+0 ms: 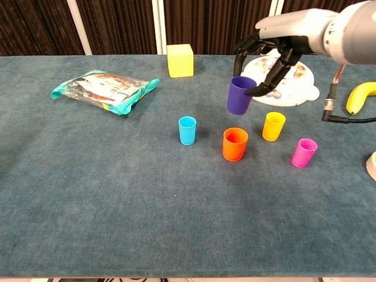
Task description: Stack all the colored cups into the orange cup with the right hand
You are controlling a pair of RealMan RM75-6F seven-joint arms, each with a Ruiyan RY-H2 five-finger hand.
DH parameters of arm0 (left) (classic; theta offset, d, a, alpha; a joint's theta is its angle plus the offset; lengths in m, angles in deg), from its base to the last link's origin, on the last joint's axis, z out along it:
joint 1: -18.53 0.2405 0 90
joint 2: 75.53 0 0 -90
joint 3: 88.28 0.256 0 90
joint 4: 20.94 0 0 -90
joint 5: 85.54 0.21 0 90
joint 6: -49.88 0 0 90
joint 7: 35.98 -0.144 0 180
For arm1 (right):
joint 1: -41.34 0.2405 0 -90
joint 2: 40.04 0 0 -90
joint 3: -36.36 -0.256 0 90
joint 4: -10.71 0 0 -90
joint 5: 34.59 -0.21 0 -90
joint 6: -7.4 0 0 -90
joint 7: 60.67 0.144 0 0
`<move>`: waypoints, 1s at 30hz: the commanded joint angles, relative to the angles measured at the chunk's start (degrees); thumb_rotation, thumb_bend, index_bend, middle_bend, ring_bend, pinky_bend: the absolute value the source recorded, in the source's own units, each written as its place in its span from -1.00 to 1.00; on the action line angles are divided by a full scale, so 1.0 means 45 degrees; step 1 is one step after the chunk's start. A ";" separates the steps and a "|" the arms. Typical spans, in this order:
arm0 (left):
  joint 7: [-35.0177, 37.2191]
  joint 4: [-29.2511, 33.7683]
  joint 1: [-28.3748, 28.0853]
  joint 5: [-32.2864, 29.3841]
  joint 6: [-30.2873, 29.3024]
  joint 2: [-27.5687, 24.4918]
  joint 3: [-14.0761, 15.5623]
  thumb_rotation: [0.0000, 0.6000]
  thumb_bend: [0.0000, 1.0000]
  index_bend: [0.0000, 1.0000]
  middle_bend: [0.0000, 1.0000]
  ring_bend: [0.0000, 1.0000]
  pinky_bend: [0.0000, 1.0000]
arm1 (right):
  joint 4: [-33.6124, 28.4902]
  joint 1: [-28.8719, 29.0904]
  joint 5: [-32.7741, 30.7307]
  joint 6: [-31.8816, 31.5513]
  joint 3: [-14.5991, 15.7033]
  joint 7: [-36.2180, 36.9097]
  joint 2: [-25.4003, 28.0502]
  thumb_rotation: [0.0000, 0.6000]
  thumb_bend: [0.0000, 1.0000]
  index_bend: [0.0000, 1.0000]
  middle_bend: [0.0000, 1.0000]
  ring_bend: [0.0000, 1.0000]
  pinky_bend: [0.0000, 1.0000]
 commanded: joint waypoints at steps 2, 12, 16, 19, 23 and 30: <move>-0.0006 0.0002 -0.0001 0.0011 -0.0003 0.0000 0.0002 1.00 -0.46 -0.97 -0.93 -1.00 -1.00 | -0.0633 -0.0394 0.0694 -0.0248 0.0345 0.0392 0.0163 1.00 -0.19 -0.13 -0.99 -0.97 -1.00; -0.0007 -0.0014 -0.0002 -0.0029 0.0028 -0.0001 0.0001 1.00 -0.46 -0.97 -0.93 -1.00 -1.00 | 0.0160 -0.0413 0.1529 -0.1078 0.0898 0.0160 -0.0716 1.00 -0.19 -0.13 -0.99 -0.97 -1.00; -0.0042 -0.0009 -0.0009 -0.0051 0.0092 -0.0013 0.0028 1.00 -0.46 -0.97 -0.94 -1.00 -1.00 | 0.0656 -0.0418 0.1749 -0.1322 0.1204 -0.0009 -0.1145 1.00 -0.19 -0.13 -0.99 -0.97 -1.00; -0.0103 -0.0003 -0.0020 -0.0015 0.0107 -0.0025 0.0050 1.00 -0.46 -0.96 -0.94 -1.00 -1.00 | 0.0872 -0.0424 0.1799 -0.1400 0.1286 0.0021 -0.1379 1.00 -0.19 -0.13 -0.99 -0.97 -1.00; -0.0139 0.0017 -0.0020 -0.0004 0.0109 -0.0039 0.0061 1.00 -0.46 -0.96 -0.94 -1.00 -1.00 | 0.1068 -0.0383 0.1858 -0.1446 0.1311 0.0027 -0.1595 1.00 -0.18 -0.13 -0.99 -0.97 -1.00; -0.0190 0.0074 -0.0043 -0.0003 0.0260 -0.0093 0.0141 1.00 -0.46 -0.96 -0.95 -1.00 -1.00 | 0.1486 -0.0196 0.1657 -0.1393 0.1349 -0.0142 -0.2020 1.00 -0.19 -0.13 -0.99 -0.97 -1.00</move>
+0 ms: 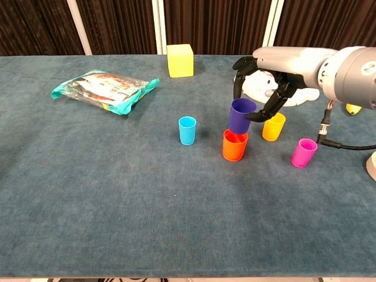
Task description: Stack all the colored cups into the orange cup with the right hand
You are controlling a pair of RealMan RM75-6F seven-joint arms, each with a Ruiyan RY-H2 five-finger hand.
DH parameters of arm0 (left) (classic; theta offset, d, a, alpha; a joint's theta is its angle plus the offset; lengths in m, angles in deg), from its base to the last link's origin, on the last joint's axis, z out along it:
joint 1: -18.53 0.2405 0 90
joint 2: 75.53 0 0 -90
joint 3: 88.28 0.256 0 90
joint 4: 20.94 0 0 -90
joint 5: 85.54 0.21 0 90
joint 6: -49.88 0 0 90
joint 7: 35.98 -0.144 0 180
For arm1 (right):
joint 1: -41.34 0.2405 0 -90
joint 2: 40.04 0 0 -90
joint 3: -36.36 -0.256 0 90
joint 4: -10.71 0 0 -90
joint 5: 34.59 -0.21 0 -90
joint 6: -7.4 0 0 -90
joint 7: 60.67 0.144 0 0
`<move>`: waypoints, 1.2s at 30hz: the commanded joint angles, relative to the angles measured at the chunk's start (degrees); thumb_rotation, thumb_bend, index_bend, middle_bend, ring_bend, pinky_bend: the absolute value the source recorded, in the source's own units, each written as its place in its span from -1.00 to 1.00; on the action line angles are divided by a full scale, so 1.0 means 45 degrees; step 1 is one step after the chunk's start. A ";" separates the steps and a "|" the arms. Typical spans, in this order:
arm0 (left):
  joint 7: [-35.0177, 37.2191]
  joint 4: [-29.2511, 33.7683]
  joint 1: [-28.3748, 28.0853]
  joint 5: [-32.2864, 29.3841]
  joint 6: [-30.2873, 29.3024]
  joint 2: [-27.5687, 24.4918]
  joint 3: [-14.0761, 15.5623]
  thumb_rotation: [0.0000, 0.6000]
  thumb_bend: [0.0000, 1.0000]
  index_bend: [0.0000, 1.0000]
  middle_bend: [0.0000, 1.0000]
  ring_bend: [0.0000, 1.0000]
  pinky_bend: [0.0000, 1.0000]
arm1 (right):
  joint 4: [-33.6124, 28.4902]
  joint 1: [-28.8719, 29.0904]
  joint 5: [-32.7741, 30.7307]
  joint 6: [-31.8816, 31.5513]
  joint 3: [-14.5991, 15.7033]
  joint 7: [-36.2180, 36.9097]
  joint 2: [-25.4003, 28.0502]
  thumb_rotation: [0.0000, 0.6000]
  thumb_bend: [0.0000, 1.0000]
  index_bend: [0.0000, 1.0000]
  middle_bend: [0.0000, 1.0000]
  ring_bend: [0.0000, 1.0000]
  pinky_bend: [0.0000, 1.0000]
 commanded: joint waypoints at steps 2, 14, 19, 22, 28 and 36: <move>-0.0032 0.0049 -0.0019 -0.0024 0.0133 -0.0068 0.0059 1.00 -0.46 -0.96 -0.95 -1.00 -1.00 | 0.0286 0.0139 -0.0231 0.0065 0.0005 -0.0121 -0.0254 1.00 -0.19 -0.13 -0.99 -0.97 -1.00; -0.0102 0.0163 -0.0061 -0.0052 0.0312 -0.0187 0.0123 1.00 -0.46 -0.96 -0.95 -1.00 -1.00 | 0.0722 0.0255 -0.0637 0.0120 0.0054 -0.0246 -0.0488 1.00 -0.19 -0.13 -0.99 -0.97 -1.00; -0.0099 0.0176 -0.0058 -0.0074 0.0305 -0.0190 0.0115 1.00 -0.46 -0.96 -0.95 -1.00 -1.00 | 0.0686 0.0247 -0.0657 0.0144 0.0078 -0.0223 -0.0427 1.00 -0.19 -0.13 -0.99 -0.97 -1.00; -0.0114 0.0177 -0.0060 -0.0061 0.0294 -0.0186 0.0118 1.00 -0.46 -0.96 -0.95 -1.00 -1.00 | 0.0606 0.0232 -0.0625 0.0138 0.0087 -0.0198 -0.0372 1.00 -0.19 -0.13 -0.99 -0.97 -1.00; -0.0111 0.0172 -0.0055 -0.0044 0.0249 -0.0170 0.0109 1.00 -0.46 -0.96 -0.95 -1.00 -1.00 | 0.0485 0.0199 -0.0656 0.0229 0.0149 -0.0103 -0.0336 1.00 -0.19 -0.13 -0.99 -0.97 -1.00; -0.0129 0.0156 -0.0058 -0.0056 0.0249 -0.0173 0.0107 1.00 -0.46 -0.96 -0.95 -1.00 -1.00 | 0.0718 0.0246 -0.0789 0.0340 0.0222 -0.0078 -0.0531 1.00 -0.18 -0.28 -0.99 -0.97 -1.00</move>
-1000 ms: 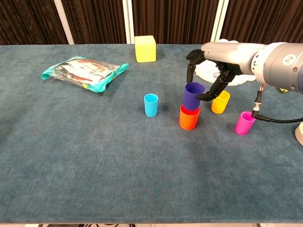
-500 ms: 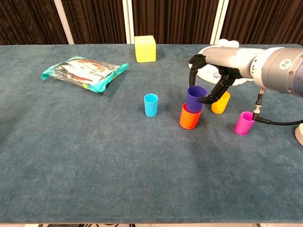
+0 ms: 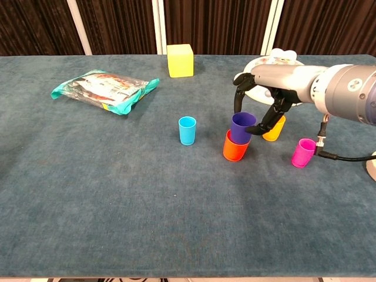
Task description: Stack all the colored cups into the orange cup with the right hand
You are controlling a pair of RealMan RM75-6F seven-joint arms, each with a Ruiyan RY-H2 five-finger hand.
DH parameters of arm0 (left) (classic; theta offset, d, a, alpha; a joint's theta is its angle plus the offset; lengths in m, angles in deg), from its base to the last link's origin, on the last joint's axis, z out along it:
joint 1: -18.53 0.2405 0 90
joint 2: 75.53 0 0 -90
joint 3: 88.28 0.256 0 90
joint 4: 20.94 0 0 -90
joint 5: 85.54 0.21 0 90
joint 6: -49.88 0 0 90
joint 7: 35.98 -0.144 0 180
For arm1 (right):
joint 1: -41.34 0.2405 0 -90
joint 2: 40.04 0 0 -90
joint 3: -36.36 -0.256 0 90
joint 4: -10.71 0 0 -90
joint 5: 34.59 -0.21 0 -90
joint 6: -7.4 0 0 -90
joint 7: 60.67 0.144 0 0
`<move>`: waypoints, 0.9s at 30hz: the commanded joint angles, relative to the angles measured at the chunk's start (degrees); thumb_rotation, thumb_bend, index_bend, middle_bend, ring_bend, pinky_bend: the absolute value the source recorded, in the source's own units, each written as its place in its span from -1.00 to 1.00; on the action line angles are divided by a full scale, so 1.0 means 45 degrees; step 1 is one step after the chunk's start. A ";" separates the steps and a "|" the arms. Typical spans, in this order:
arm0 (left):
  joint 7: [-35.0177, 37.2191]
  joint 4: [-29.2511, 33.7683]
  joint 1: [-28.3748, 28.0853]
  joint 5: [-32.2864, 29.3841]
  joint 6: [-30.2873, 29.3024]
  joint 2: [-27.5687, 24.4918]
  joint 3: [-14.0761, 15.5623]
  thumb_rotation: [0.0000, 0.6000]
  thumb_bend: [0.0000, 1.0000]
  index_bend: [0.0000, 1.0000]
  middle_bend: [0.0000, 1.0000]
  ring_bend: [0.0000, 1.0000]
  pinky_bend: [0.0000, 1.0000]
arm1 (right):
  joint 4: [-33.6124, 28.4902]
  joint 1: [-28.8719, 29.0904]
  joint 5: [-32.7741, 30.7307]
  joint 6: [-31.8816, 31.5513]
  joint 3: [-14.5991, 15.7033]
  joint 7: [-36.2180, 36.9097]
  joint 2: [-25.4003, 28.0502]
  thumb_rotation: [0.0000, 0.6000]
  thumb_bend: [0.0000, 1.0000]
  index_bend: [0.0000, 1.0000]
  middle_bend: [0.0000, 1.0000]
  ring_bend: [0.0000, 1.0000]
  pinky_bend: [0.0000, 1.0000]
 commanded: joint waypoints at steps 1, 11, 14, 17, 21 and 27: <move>-0.0012 -0.0006 -0.0004 -0.0010 0.0020 -0.0009 0.0007 1.00 -0.46 -0.96 -0.95 -1.00 -1.00 | 0.0104 0.0027 -0.0087 0.0047 0.0002 0.0015 -0.0067 1.00 -0.18 -0.36 -0.99 -0.97 -1.00; 0.0129 0.0044 -0.0014 0.0018 0.0098 -0.0062 0.0048 1.00 -0.46 -0.96 -0.95 -1.00 -1.00 | 0.0111 0.0110 -0.0341 0.0064 0.0041 -0.0138 -0.0062 1.00 -0.19 -0.67 -0.99 -0.97 -1.00; 0.0138 0.0056 -0.0016 0.0015 0.0115 -0.0076 0.0055 1.00 -0.46 -0.96 -0.95 -1.00 -1.00 | 0.0048 0.0116 -0.0341 0.0021 0.0002 -0.0139 -0.0007 1.00 -0.19 -0.67 -0.99 -0.97 -1.00; 0.0114 0.0068 -0.0024 -0.0007 0.0191 -0.0113 0.0090 1.00 -0.46 -0.96 -0.95 -1.00 -1.00 | -0.0022 0.0101 -0.0319 -0.0129 -0.0124 -0.0104 0.0151 1.00 -0.19 -0.67 -0.99 -0.97 -1.00; 0.0102 0.0145 -0.0051 -0.0065 0.0392 -0.0206 0.0163 1.00 -0.46 -0.96 -0.95 -1.00 -1.00 | 0.0034 0.0052 -0.0423 -0.0243 -0.0323 0.0044 0.0387 1.00 -0.18 -0.67 -0.99 -0.97 -1.00; -0.0012 0.0210 -0.0077 -0.0059 0.0464 -0.0270 0.0201 1.00 -0.46 -0.96 -0.95 -1.00 -1.00 | 0.0516 0.0057 -0.0643 -0.0061 -0.0389 0.0140 0.0576 1.00 -0.19 -0.67 -0.99 -0.97 -1.00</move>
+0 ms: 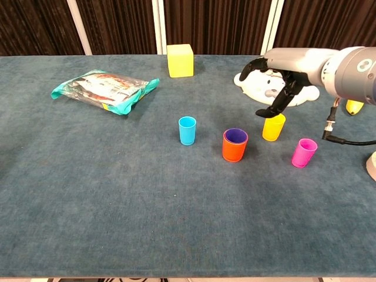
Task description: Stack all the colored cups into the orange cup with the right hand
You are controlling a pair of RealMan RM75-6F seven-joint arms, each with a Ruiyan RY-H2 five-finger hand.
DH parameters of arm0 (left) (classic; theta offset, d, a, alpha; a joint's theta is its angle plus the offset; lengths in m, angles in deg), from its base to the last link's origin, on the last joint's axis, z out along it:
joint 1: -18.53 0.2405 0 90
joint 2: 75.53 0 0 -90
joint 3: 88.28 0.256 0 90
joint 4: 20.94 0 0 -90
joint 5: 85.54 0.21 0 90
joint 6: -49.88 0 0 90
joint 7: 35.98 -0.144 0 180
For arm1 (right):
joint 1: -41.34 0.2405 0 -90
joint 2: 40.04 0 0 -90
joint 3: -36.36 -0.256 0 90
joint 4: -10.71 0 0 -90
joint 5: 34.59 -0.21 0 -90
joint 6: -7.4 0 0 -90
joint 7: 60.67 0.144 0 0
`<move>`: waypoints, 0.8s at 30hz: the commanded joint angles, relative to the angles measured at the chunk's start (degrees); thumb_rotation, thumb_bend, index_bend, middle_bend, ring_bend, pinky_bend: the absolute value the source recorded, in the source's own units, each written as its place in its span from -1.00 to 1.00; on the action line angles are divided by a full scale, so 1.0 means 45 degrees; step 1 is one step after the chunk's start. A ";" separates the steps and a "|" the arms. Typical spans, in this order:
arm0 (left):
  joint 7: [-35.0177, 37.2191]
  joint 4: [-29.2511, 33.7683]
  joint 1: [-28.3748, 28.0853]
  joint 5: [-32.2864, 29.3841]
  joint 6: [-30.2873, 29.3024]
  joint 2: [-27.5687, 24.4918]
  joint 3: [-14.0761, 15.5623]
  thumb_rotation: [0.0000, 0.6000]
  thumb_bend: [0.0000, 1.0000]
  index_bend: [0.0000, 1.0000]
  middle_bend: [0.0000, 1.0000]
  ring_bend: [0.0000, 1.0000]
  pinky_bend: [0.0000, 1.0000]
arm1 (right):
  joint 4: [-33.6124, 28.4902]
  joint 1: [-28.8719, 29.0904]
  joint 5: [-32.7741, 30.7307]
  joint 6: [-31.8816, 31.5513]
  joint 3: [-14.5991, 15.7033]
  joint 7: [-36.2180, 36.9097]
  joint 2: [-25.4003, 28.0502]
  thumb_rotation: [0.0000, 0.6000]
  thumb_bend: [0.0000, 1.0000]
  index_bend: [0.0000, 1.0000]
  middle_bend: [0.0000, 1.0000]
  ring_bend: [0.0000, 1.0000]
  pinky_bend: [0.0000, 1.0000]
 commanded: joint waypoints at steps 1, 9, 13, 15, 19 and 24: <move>-0.0073 0.0021 -0.0004 -0.0015 0.0031 -0.0021 0.0022 1.00 -0.46 -0.96 -0.95 -1.00 -1.00 | 0.0378 0.0013 -0.0037 0.0090 0.0081 -0.0060 0.0025 1.00 -0.19 -0.67 -0.99 -0.97 -1.00; -0.0139 0.0073 -0.0006 -0.0036 0.0012 -0.0032 0.0016 1.00 -0.46 -0.96 -0.95 -1.00 -1.00 | 0.1032 0.0012 -0.0308 0.0518 0.0359 -0.0055 -0.0198 1.00 -0.18 -0.58 -0.99 -0.97 -1.00; -0.0105 0.0057 -0.0003 -0.0057 -0.0004 -0.0023 0.0000 1.00 -0.46 -0.96 -0.95 -1.00 -1.00 | 0.1283 0.0040 -0.0458 0.0685 0.0430 -0.0054 -0.0339 1.00 -0.19 -0.53 -0.99 -0.97 -1.00; -0.0099 0.0049 -0.0008 -0.0050 -0.0006 -0.0020 -0.0001 1.00 -0.46 -0.96 -0.95 -1.00 -1.00 | 0.1339 0.0053 -0.0472 0.0728 0.0457 -0.0061 -0.0392 1.00 -0.18 -0.51 -0.99 -0.97 -1.00; -0.0088 0.0038 -0.0007 -0.0040 -0.0031 -0.0010 -0.0008 1.00 -0.46 -0.96 -0.95 -1.00 -1.00 | 0.1474 0.0080 -0.0491 0.0739 0.0480 -0.0083 -0.0503 1.00 -0.19 -0.46 -0.99 -0.97 -1.00; -0.0045 0.0030 0.0003 -0.0030 -0.0082 -0.0002 -0.0025 1.00 -0.46 -0.96 -0.95 -1.00 -1.00 | 0.1802 0.0087 -0.0639 0.0746 0.0436 -0.0010 -0.0704 1.00 -0.18 -0.43 -0.99 -0.97 -1.00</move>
